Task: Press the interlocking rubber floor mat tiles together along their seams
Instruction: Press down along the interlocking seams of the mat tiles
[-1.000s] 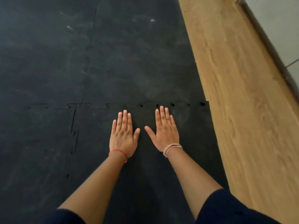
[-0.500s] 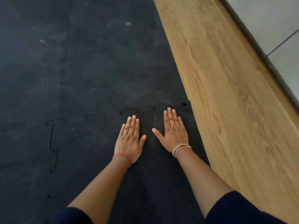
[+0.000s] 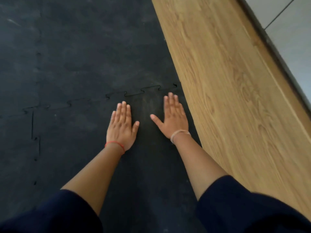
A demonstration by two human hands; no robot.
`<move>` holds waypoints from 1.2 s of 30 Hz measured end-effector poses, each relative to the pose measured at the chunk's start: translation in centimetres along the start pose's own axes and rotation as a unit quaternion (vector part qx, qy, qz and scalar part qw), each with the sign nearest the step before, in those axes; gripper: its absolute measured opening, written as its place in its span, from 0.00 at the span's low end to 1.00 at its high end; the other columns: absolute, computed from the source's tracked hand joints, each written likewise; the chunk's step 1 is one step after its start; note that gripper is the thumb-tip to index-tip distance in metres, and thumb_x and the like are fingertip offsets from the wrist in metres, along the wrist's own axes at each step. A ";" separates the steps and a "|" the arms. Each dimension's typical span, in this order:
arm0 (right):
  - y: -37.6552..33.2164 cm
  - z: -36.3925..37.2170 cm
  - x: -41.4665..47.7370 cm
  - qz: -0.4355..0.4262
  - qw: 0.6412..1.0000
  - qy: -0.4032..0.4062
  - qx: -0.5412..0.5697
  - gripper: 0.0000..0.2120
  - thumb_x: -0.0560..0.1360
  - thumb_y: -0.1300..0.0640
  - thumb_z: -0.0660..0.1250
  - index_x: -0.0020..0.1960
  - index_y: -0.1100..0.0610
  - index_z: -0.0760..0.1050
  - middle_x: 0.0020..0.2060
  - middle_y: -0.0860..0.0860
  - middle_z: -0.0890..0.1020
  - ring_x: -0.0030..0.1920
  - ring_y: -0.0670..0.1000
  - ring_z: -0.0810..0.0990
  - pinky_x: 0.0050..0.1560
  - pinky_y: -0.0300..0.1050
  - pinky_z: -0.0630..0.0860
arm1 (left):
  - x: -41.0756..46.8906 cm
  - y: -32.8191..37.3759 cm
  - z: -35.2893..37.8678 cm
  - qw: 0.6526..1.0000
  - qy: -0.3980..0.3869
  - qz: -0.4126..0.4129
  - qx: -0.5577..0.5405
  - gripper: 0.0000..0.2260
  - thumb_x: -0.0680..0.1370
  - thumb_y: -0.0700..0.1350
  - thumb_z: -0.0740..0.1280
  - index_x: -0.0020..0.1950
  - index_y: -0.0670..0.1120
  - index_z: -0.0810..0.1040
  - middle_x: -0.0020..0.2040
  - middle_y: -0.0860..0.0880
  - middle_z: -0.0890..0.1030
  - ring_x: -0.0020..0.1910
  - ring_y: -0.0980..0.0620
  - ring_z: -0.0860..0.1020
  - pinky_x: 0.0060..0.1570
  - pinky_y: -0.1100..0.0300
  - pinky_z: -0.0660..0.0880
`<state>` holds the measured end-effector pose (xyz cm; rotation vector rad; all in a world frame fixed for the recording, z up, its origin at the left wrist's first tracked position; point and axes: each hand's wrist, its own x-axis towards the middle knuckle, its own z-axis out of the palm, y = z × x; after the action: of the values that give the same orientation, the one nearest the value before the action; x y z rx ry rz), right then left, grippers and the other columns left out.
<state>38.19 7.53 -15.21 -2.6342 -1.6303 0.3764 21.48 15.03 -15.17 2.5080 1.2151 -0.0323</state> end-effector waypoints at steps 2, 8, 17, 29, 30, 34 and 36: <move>1.2 0.7 -3.9 0.049 0.999 0.022 0.003 0.41 0.74 0.32 0.41 0.74 0.61 0.37 0.75 0.58 0.41 0.74 0.54 0.38 0.72 0.48 0.38 | -2.3 1.5 1.0 1.000 0.001 0.025 -0.007 0.28 0.78 0.56 0.45 0.70 0.44 0.36 0.73 0.49 0.37 0.72 0.52 0.36 0.71 0.57 0.35; 1.7 1.8 -6.7 0.086 0.995 0.040 -0.004 0.40 0.74 0.32 0.38 0.74 0.61 0.41 0.75 0.58 0.46 0.74 0.55 0.41 0.72 0.49 0.40 | -3.4 2.8 2.2 1.000 0.002 0.007 0.001 0.28 0.76 0.59 0.41 0.70 0.47 0.33 0.72 0.49 0.35 0.71 0.53 0.33 0.70 0.57 0.35; 2.1 1.4 -8.0 0.088 0.996 0.014 0.004 0.40 0.74 0.33 0.40 0.73 0.62 0.38 0.75 0.59 0.43 0.74 0.55 0.40 0.72 0.49 0.38 | -4.6 3.2 1.6 0.999 -0.034 0.019 0.003 0.29 0.78 0.57 0.45 0.72 0.44 0.39 0.76 0.46 0.41 0.71 0.53 0.35 0.72 0.54 0.37; 2.1 3.6 -21.0 0.128 0.992 0.010 0.009 0.39 0.76 0.36 0.47 0.74 0.63 0.47 0.74 0.61 0.53 0.74 0.57 0.47 0.72 0.52 0.47 | -15.1 3.2 3.8 0.998 -0.058 0.032 0.022 0.29 0.76 0.59 0.41 0.71 0.48 0.34 0.73 0.49 0.37 0.72 0.51 0.34 0.71 0.55 0.35; 2.0 3.8 -21.1 0.126 0.992 0.012 0.005 0.39 0.76 0.36 0.47 0.74 0.64 0.46 0.74 0.62 0.52 0.74 0.57 0.47 0.72 0.52 0.47 | -15.3 3.1 3.9 0.997 -0.059 0.034 0.022 0.29 0.76 0.59 0.41 0.71 0.48 0.35 0.73 0.49 0.37 0.72 0.51 0.35 0.71 0.55 0.36; 1.7 3.7 -21.2 0.145 0.989 0.007 0.004 0.39 0.76 0.36 0.45 0.73 0.64 0.45 0.74 0.63 0.51 0.74 0.57 0.45 0.73 0.54 0.49 | -15.9 2.5 3.7 0.998 -0.054 0.041 0.007 0.28 0.77 0.59 0.42 0.71 0.47 0.38 0.73 0.50 0.40 0.73 0.51 0.38 0.71 0.54 0.38; -0.6 3.8 -22.4 0.117 0.993 -0.024 0.004 0.39 0.76 0.35 0.44 0.74 0.64 0.44 0.74 0.62 0.50 0.74 0.57 0.44 0.73 0.53 0.47 | -18.6 0.7 3.3 0.998 -0.063 0.023 -0.001 0.28 0.77 0.58 0.43 0.72 0.47 0.39 0.73 0.50 0.42 0.73 0.51 0.40 0.71 0.54 0.39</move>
<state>27.35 -12.41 -14.47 -2.8393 -1.3303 0.4544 10.74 -0.50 -14.87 2.4905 1.1060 -0.1737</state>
